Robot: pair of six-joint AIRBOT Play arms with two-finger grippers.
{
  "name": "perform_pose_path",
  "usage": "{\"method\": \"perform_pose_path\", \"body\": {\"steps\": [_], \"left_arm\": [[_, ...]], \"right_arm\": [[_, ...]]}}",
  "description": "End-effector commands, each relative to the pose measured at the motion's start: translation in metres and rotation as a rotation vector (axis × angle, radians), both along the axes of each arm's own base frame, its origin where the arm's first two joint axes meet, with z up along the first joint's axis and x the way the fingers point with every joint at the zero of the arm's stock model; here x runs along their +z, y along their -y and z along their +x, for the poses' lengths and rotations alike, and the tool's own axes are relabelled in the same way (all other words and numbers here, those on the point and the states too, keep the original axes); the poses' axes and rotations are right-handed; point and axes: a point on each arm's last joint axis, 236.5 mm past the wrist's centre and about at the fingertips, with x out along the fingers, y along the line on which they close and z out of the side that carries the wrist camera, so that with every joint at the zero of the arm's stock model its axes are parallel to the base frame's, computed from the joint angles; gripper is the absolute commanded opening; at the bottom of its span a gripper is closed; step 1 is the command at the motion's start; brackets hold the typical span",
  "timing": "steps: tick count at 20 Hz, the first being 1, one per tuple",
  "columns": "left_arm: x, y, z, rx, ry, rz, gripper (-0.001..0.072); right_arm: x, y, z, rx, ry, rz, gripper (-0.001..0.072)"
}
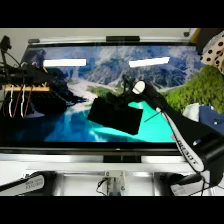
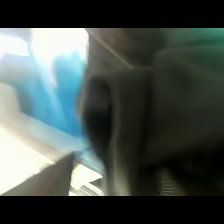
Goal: Fold the shirts.
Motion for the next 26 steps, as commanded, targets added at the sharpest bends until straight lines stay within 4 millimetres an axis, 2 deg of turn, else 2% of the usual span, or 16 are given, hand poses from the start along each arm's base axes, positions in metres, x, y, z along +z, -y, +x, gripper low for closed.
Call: {"method": "perform_pose_path", "body": {"steps": [1,3,5,7,8,9,10,11,12,13,14,16,18,21,24,26], "left_arm": [[-0.013,0.009,-0.008,-0.033,-0.023,0.002,0.0027],[-0.018,0.011,-0.010,-0.038,-0.030,0.002,0.0027],[-0.017,0.006,-0.006,-0.019,-0.023,0.003,0.0027],[-0.017,-0.001,-0.004,-0.001,-0.023,0.002,0.0027],[-0.017,-0.004,-0.004,0.006,-0.023,0.002,0.0027],[-0.017,-0.007,-0.003,0.013,-0.024,0.002,0.0027],[-0.017,-0.008,-0.003,0.015,-0.023,0.002,0.0027],[-0.017,-0.008,-0.003,0.014,-0.022,0.003,0.0027],[-0.017,-0.008,-0.003,0.012,-0.021,0.003,0.0027],[-0.017,-0.007,-0.003,0.011,-0.021,0.003,0.0027],[-0.016,-0.007,-0.003,0.011,-0.021,-0.001,0.0028],[-0.015,-0.006,-0.003,0.011,-0.018,-0.009,0.0027],[-0.013,-0.005,-0.003,0.010,-0.016,-0.016,0.0028],[-0.012,-0.004,-0.002,0.003,-0.005,-0.013,0.0028],[-0.011,-0.004,-0.002,0.001,-0.001,-0.018,0.0028],[-0.005,0.000,-0.002,-0.004,0.013,-0.041,0.0028]], "right_arm": [[0.031,-0.027,0.018,-0.029,0.049,0.189,0.0629],[0.048,-0.018,0.018,0.008,0.056,0.206,0.0629],[0.049,0.017,0.013,0.053,0.051,0.119,0.0629],[0.036,0.080,0.002,0.080,0.008,-0.076,0.0629],[0.024,0.124,-0.009,0.113,-0.022,-0.231,0.0628],[0.010,0.180,-0.024,0.132,-0.091,-0.430,0.0629],[0.002,0.226,-0.043,0.138,-0.178,-0.587,0.0629],[-0.003,0.246,-0.057,0.143,-0.238,-0.626,0.0629],[-0.010,0.245,-0.069,0.142,-0.284,-0.582,0.0630],[-0.019,0.236,-0.077,0.143,-0.313,-0.519,0.0655],[-0.028,0.222,-0.081,0.129,-0.323,-0.451,0.0681],[-0.044,0.199,-0.081,0.112,-0.298,-0.378,0.0680],[-0.058,0.197,-0.075,0.077,-0.264,-0.387,0.0681],[-0.060,0.191,-0.057,0.025,-0.205,-0.364,0.0681],[-0.071,0.192,-0.056,0.025,-0.224,-0.369,0.0681],[-0.080,0.185,-0.056,0.034,-0.238,-0.353,0.0680]]}}
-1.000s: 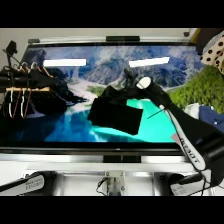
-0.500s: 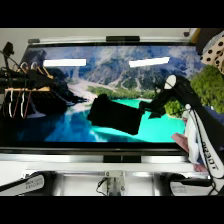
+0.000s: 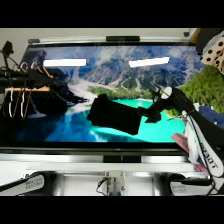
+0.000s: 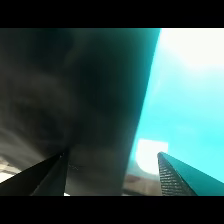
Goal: Fold the shirts.
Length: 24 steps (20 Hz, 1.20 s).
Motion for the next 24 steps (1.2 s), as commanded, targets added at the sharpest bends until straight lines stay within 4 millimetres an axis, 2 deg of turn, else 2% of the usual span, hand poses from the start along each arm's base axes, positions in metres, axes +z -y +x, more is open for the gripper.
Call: {"method": "perform_pose_path", "body": {"steps": [1,4,5,6,7,8,9,10,12,14,16,18,19,21,24], "left_arm": [[0.009,0.005,0.001,-0.011,0.027,-0.034,0.0028],[0.015,0.007,0.001,-0.017,0.044,-0.057,0.0028],[0.015,0.007,0.001,-0.017,0.044,-0.057,0.0028],[0.015,0.007,0.001,-0.016,0.044,-0.057,0.0028],[0.015,0.007,0.002,-0.016,0.044,-0.057,0.0028],[0.015,0.007,0.001,-0.016,0.044,-0.057,0.0028],[0.015,0.007,0.001,-0.016,0.044,-0.057,0.0028],[0.015,0.007,0.002,-0.015,0.044,-0.057,0.0028],[0.015,0.006,0.002,-0.013,0.044,-0.056,0.0028],[0.015,0.007,0.002,-0.013,0.043,-0.057,0.0028],[0.015,0.007,0.002,-0.014,0.043,-0.057,0.0028],[0.015,0.007,0.002,-0.014,0.043,-0.057,0.0028],[0.015,0.007,0.002,-0.014,0.043,-0.057,0.0028],[0.015,0.007,0.002,-0.015,0.042,-0.057,0.0028],[0.015,0.007,0.001,-0.017,0.041,-0.058,0.0028]], "right_arm": [[-0.016,-0.009,0.005,-0.018,-0.007,0.030,0.0680],[-0.022,-0.033,0.016,-0.050,0.001,0.139,0.0679],[-0.018,-0.046,0.018,-0.051,0.007,0.202,0.0653],[-0.014,-0.056,0.019,-0.037,0.012,0.255,0.0579],[-0.013,-0.061,0.018,-0.021,0.015,0.285,0.0566],[-0.014,-0.061,0.019,-0.021,0.018,0.285,0.0503],[-0.015,-0.061,0.022,-0.025,0.030,0.282,0.0204],[-0.012,-0.061,0.027,-0.027,0.049,0.292,0.0070],[0.017,-0.069,0.042,0.055,0.151,0.370,0.0065],[0.065,-0.066,0.067,0.087,0.278,0.413,0.0065],[0.123,-0.049,0.090,0.088,0.409,0.424,0.0065],[0.179,-0.016,0.107,0.033,0.512,0.411,0.0065],[0.202,0.007,0.112,-0.008,0.552,0.385,0.0065],[0.237,0.059,0.116,-0.100,0.612,0.318,0.0065],[0.274,0.131,0.105,-0.215,0.675,0.233,0.0065]]}}
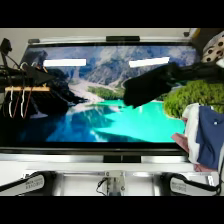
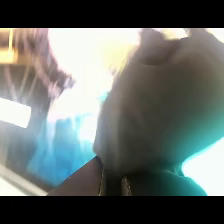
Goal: Fold the shirts.
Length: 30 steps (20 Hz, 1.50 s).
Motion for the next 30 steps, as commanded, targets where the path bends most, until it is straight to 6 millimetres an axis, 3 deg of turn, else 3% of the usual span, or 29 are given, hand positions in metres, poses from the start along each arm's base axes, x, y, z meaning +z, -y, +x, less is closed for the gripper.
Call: {"method": "perform_pose_path", "body": {"steps": [1,5,8,12,17,23,25,30], "left_arm": [[0.000,0.000,-0.001,-0.002,-0.001,-0.001,0.0028],[-0.001,0.004,-0.008,-0.031,-0.018,-0.005,0.0028],[-0.002,0.006,-0.013,-0.053,-0.029,-0.007,0.0028],[-0.002,0.006,-0.013,-0.053,-0.029,-0.007,0.0028],[-0.002,0.006,-0.013,-0.054,-0.029,-0.006,0.0028],[-0.002,0.006,-0.013,-0.055,-0.029,-0.006,0.0028],[-0.002,0.006,-0.013,-0.055,-0.029,-0.007,0.0028],[-0.002,0.007,-0.013,-0.056,-0.030,-0.007,0.0028]], "right_arm": [[0.045,0.084,-0.018,-0.171,0.044,-0.069,0.0064],[0.047,0.185,-0.045,-0.398,0.023,-0.197,0.0064],[0.042,0.233,-0.061,-0.503,0.002,-0.243,0.0065],[0.033,0.260,-0.076,-0.541,-0.032,-0.319,0.0064],[0.010,0.299,-0.110,-0.671,-0.202,-0.458,0.0065],[-0.019,0.325,-0.203,-0.667,-0.583,-0.660,0.0064],[-0.031,0.320,-0.217,-0.669,-0.639,-0.593,0.0064],[-0.072,0.313,-0.278,-0.764,-0.805,-0.426,0.0064]]}}
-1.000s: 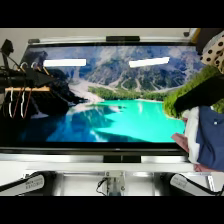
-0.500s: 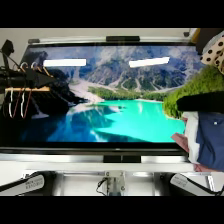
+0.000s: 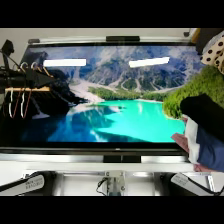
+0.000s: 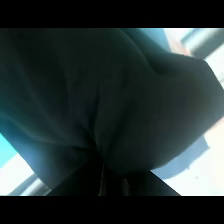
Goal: Fold the shirts.
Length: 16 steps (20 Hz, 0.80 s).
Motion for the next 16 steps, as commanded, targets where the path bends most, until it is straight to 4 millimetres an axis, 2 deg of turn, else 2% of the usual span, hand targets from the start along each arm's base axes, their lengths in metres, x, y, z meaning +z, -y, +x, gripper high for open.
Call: {"method": "perform_pose_path", "body": {"steps": [1,3,6,7,8,9,10,12,13,14,15,16], "left_arm": [[0.000,0.000,0.000,-0.001,0.000,0.000,0.0028],[0.000,0.001,0.000,-0.002,-0.001,0.000,0.0028],[0.000,0.001,0.000,0.003,-0.013,-0.006,0.0028],[0.000,0.001,0.000,0.004,-0.016,-0.007,0.0028],[0.000,0.001,0.000,0.006,-0.019,-0.009,0.0028],[0.000,0.001,0.000,0.006,-0.019,-0.009,0.0028],[0.000,0.001,0.000,0.008,-0.018,-0.009,0.0028],[0.000,0.000,0.004,0.028,-0.018,-0.011,0.0027],[0.000,-0.002,0.008,0.056,-0.031,-0.013,0.0027],[-0.004,-0.003,0.011,0.071,-0.035,0.018,0.0026],[-0.015,-0.007,0.014,0.090,-0.048,0.113,0.0026],[-0.027,-0.013,0.016,0.112,-0.063,0.238,0.0026]], "right_arm": [[-0.027,-0.010,-0.052,-0.119,-0.071,0.094,0.0064],[-0.048,-0.016,-0.071,-0.187,-0.064,0.137,0.0064],[-0.079,-0.029,-0.071,-0.235,-0.019,0.203,0.0065],[-0.087,-0.025,-0.071,-0.237,-0.016,0.186,0.0193],[-0.091,-0.021,-0.069,-0.238,-0.004,0.170,0.0605],[-0.090,-0.021,-0.066,-0.229,0.007,0.169,0.0692],[-0.086,-0.020,-0.063,-0.228,0.022,0.166,0.0692],[-0.063,-0.014,-0.052,-0.227,0.075,0.140,0.0691],[-0.042,-0.006,-0.042,-0.219,0.122,0.102,0.0690],[-0.016,0.005,-0.026,-0.188,0.180,0.038,0.0690],[0.017,0.013,0.001,-0.116,0.257,-0.050,0.0689],[0.050,0.012,0.033,-0.026,0.343,-0.132,0.0689]]}}
